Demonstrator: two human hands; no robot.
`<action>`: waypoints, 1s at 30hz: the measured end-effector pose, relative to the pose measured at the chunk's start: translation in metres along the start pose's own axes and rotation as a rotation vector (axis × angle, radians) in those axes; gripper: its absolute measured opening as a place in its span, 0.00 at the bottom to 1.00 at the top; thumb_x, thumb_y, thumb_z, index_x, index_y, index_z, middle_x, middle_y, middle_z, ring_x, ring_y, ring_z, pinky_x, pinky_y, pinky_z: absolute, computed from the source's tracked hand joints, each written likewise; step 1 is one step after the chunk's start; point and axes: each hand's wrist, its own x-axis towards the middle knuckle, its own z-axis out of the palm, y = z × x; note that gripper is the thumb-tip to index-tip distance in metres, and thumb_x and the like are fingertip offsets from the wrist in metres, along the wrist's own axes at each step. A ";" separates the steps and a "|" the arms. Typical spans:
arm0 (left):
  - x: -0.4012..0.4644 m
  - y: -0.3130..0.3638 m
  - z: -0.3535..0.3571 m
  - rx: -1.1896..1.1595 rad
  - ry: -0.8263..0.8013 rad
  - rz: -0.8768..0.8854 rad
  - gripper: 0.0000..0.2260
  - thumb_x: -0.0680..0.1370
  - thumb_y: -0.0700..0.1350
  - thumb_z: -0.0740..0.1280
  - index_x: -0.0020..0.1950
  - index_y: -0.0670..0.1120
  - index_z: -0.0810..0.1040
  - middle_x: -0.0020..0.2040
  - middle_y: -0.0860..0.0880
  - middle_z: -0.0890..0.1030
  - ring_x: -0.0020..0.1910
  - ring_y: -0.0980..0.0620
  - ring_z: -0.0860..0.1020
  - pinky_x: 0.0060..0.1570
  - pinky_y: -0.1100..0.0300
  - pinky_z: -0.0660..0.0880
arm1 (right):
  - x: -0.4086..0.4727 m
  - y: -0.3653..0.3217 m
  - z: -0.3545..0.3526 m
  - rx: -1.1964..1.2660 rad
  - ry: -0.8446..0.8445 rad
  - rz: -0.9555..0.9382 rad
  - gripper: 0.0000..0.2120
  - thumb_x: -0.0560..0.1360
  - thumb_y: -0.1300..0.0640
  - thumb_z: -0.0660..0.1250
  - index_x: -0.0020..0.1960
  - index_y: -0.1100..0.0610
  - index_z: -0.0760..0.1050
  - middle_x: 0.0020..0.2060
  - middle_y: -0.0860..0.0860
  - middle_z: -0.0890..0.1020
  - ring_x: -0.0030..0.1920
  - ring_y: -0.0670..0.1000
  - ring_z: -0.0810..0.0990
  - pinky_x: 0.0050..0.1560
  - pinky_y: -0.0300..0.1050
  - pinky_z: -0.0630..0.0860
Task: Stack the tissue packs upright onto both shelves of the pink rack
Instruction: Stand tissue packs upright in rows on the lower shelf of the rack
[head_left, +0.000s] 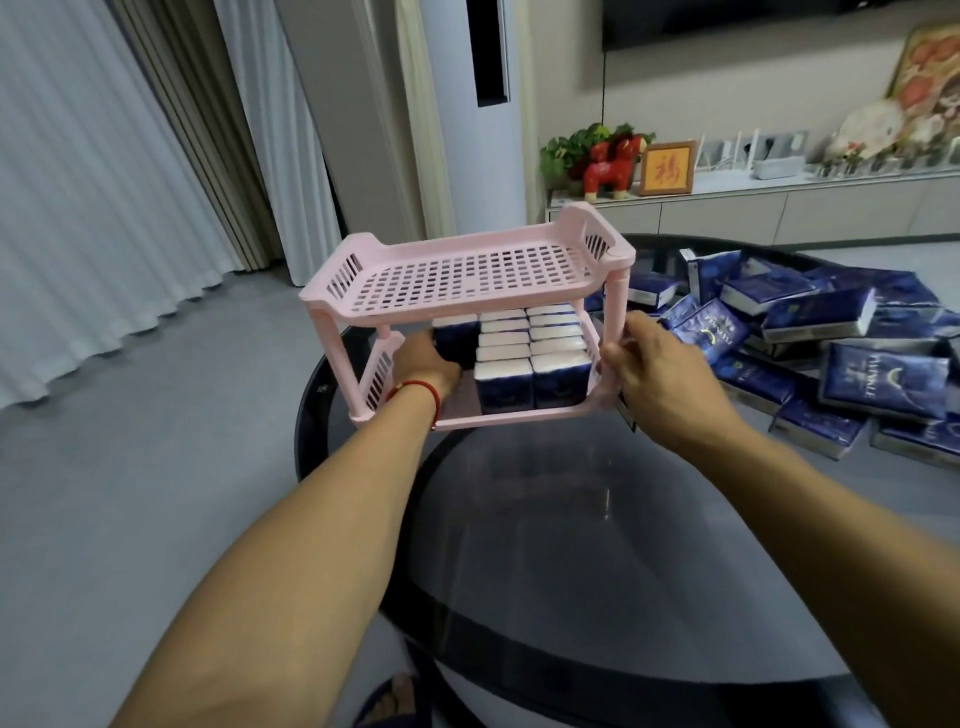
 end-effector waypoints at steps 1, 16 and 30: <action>0.001 0.000 0.001 -0.012 0.002 0.002 0.07 0.80 0.47 0.65 0.43 0.50 0.77 0.51 0.43 0.84 0.47 0.42 0.80 0.49 0.54 0.76 | 0.000 0.000 0.000 0.001 -0.002 -0.003 0.08 0.84 0.52 0.60 0.57 0.56 0.72 0.52 0.56 0.82 0.49 0.60 0.81 0.52 0.64 0.79; 0.002 -0.009 -0.004 -0.166 -0.028 -0.003 0.19 0.75 0.48 0.77 0.65 0.47 0.82 0.58 0.47 0.85 0.55 0.48 0.81 0.55 0.59 0.73 | -0.001 0.002 -0.001 0.057 0.007 0.015 0.05 0.84 0.52 0.61 0.55 0.53 0.72 0.48 0.47 0.80 0.48 0.54 0.81 0.52 0.58 0.79; -0.021 -0.008 -0.025 -0.124 -0.042 -0.092 0.35 0.73 0.44 0.78 0.77 0.45 0.69 0.70 0.47 0.77 0.67 0.45 0.77 0.69 0.50 0.73 | -0.031 0.011 -0.026 0.061 -0.024 0.075 0.14 0.80 0.57 0.66 0.65 0.52 0.75 0.56 0.46 0.81 0.54 0.47 0.80 0.57 0.41 0.75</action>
